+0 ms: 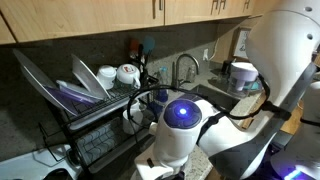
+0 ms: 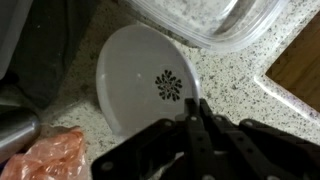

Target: Move one white bowl to the right then put the remaining bowl in the clear bowl,take it out and put the bowl on the right inside the clear bowl

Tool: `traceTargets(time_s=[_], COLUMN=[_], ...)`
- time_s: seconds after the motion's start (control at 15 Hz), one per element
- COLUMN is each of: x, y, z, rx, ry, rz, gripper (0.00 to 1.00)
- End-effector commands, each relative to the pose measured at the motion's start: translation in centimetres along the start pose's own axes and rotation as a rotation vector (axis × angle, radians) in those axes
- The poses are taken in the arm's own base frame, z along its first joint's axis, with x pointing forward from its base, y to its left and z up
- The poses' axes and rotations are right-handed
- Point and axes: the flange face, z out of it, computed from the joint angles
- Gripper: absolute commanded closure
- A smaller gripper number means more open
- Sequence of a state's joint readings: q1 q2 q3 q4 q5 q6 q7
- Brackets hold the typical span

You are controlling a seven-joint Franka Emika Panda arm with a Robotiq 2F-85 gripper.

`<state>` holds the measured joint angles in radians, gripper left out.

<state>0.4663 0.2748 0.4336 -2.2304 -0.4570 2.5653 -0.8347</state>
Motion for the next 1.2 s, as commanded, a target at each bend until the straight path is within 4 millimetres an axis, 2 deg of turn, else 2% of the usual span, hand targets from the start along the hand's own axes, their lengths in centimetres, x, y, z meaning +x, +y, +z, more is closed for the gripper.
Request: traceTargets(time_s=[0.0,0.33,0.4,0.8,1.13], x=[0.0,0.0,0.0,-1.4,-1.2], y=[-0.1,-0.2,-0.2,-0.1,0.7], z=[0.3,0.4,0.4,0.5,1.3], rx=[0.007,0.011,0.011,-0.034,-0.112], ry=[0.000,0.001,0.001,-0.018,0.011], rz=[-0.001,-0.001,-0.001,0.092,0.032], gripper=[0.95,0.95,0.99,0.99,0.99])
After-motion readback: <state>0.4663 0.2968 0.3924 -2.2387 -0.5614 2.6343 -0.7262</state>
